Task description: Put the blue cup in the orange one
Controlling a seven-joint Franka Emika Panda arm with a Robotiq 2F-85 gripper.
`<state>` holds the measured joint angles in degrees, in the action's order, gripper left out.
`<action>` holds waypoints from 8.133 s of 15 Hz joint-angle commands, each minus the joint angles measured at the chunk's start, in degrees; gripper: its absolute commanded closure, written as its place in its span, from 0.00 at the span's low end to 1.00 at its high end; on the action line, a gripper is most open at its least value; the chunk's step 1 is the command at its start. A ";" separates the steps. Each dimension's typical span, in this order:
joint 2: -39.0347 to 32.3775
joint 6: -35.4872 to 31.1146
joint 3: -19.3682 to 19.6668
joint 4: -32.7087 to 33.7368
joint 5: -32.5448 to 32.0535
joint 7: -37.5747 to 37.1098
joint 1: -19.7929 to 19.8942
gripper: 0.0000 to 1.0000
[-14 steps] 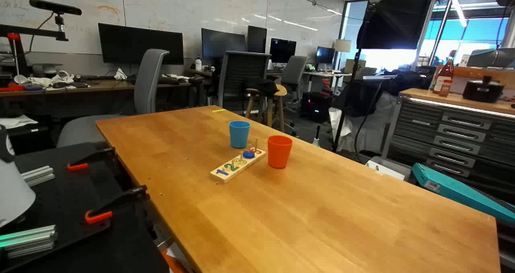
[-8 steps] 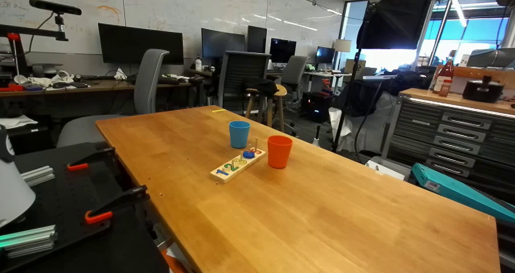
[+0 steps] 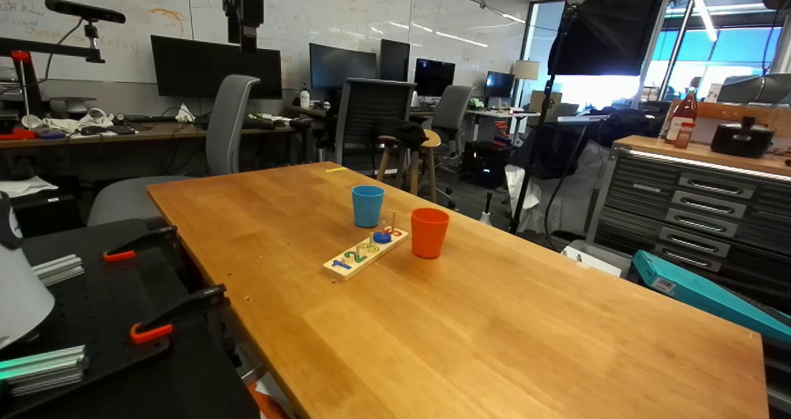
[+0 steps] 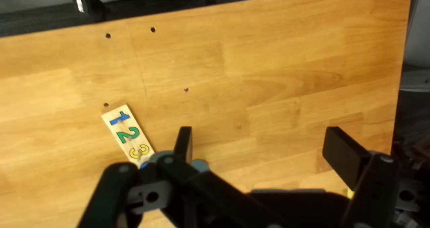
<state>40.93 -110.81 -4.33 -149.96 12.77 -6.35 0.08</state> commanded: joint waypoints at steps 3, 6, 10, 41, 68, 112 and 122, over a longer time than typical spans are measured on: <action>-18.14 -23.33 -8.20 2.18 -1.96 -6.98 -2.76 0.00; -29.07 -32.55 -10.11 5.34 -8.36 -12.31 -0.62 0.00; -40.99 -37.69 -8.43 12.06 -20.46 -21.64 0.95 0.00; -73.45 -35.18 11.53 37.92 -30.66 -38.29 -16.31 0.26; -65.89 -21.04 14.41 45.43 -31.82 -36.32 -10.57 0.93; -57.93 5.87 4.92 53.78 -3.20 -5.95 -0.02 0.00; -53.40 11.08 5.64 53.63 -5.16 -2.14 -1.02 0.00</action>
<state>-12.44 -99.87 1.86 -96.47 7.74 -8.41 -1.44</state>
